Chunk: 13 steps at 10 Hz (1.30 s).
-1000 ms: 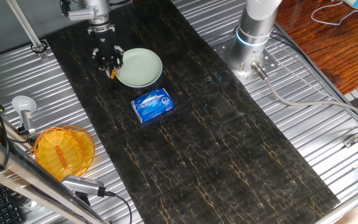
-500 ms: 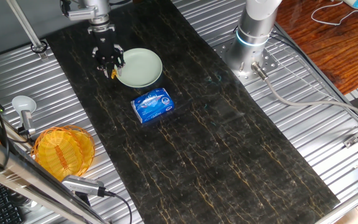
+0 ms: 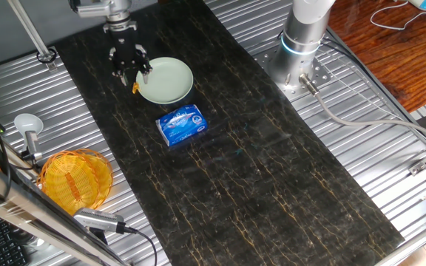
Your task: Use a clamp
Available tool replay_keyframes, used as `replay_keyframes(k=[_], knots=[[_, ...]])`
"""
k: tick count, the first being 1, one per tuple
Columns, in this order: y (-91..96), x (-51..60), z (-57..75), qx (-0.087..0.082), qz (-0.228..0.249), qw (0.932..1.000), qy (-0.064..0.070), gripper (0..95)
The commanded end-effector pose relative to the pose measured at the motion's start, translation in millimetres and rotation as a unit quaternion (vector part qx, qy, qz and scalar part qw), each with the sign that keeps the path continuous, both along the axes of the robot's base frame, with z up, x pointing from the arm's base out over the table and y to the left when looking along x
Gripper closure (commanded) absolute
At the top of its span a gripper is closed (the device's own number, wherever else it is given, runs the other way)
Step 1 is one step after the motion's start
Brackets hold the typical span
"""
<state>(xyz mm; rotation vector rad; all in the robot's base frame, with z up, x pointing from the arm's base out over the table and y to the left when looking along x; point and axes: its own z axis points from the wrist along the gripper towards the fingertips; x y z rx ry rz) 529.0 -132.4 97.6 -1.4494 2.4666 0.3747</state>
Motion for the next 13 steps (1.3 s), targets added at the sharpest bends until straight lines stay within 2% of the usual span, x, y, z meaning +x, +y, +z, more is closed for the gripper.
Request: replay_keyframes(k=[1, 2, 3, 4, 5, 6, 7, 9, 11, 13], knots=[[35.5, 16.5, 12.9, -0.052, -0.110, 0.9920, 0.034, 76.0], [59.8, 24.7, 16.4, -0.049, -0.141, 0.9877, 0.044, 95.0], [79.9, 28.3, 21.3, -0.057, -0.166, 0.9833, 0.050, 95.0], [102.5, 30.4, 26.2, -0.076, -0.187, 0.9780, 0.053, 95.0], [119.6, 29.9, 31.1, -0.083, -0.202, 0.9744, 0.056, 95.0], [136.6, 27.1, 37.7, -0.097, -0.209, 0.9715, 0.055, 95.0], [144.9, 25.6, 41.7, -0.103, -0.214, 0.9700, 0.053, 95.0], [154.5, 24.8, 46.3, -0.135, -0.218, 0.9653, 0.048, 95.0], [156.4, 20.8, 50.3, -0.140, -0.243, 0.9582, 0.057, 95.0], [158.0, 13.8, 53.9, -0.136, -0.242, 0.9587, 0.060, 95.0]])
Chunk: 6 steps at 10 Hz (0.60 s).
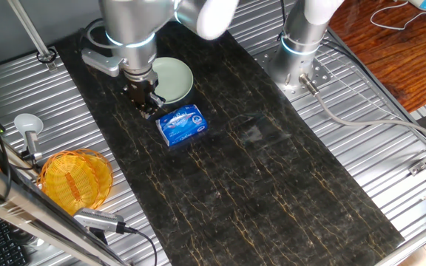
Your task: Use a clamp
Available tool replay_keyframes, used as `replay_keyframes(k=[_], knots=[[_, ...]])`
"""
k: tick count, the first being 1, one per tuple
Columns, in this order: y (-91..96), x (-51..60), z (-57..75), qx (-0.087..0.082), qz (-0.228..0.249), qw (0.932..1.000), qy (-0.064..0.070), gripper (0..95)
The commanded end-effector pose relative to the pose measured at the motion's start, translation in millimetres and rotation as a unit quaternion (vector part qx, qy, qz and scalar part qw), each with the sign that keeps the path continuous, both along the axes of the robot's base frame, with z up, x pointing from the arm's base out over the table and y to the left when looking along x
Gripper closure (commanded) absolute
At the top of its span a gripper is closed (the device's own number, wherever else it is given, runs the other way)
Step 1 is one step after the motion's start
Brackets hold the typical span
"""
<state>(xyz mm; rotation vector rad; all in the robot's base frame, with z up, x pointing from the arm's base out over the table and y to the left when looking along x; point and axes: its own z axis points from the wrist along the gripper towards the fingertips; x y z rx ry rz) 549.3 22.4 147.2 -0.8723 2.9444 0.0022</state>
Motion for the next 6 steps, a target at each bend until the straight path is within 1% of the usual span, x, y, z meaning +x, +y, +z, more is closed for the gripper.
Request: replay_keyframes(k=[1, 4, 6], knots=[[5.2, -8.5, 6.8, 0.006, -0.001, 1.0000, 0.003, 95.0], [5.2, -12.3, 6.0, 0.004, -0.001, 1.0000, 0.008, 95.0], [4.3, -16.3, 4.0, 0.008, -0.002, 1.0000, 0.005, 95.0]])
